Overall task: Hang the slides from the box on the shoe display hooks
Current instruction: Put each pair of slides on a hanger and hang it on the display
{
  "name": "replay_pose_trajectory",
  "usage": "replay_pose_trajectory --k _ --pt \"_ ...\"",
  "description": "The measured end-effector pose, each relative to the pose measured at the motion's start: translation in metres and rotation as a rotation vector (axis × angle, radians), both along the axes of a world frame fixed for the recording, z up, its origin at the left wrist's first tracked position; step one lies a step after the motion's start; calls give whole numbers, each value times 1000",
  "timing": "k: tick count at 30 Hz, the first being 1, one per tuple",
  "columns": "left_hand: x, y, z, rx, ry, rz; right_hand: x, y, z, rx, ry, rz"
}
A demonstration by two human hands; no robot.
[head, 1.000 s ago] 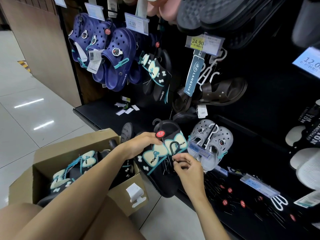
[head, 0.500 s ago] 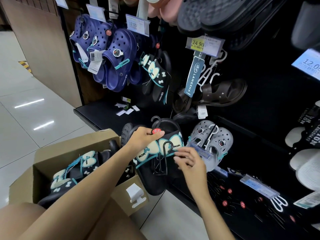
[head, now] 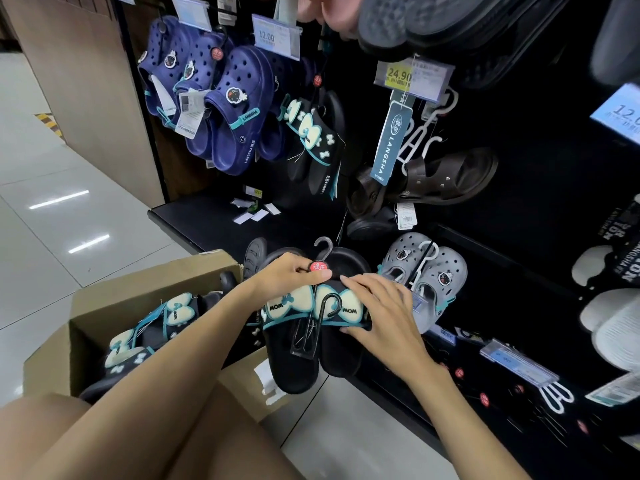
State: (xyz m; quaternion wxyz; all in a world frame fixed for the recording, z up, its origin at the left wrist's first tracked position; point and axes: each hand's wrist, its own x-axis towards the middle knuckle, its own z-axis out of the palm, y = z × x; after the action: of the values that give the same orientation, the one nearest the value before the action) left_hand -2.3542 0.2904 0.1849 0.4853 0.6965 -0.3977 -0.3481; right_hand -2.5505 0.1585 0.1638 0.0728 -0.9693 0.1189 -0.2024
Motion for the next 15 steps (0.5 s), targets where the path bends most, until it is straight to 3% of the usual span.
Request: replay_pose_trajectory --k 5,11,15 --pt "-4 -5 2 -42 -49 -65 -8 3 0 99 -61 -62" --pt "-1 -9 0 -85 -97 -16 -14 2 -4 519 -153 -132" --pt "-2 -8 2 -33 -193 -65 -18 -1 -5 622 -227 -202"
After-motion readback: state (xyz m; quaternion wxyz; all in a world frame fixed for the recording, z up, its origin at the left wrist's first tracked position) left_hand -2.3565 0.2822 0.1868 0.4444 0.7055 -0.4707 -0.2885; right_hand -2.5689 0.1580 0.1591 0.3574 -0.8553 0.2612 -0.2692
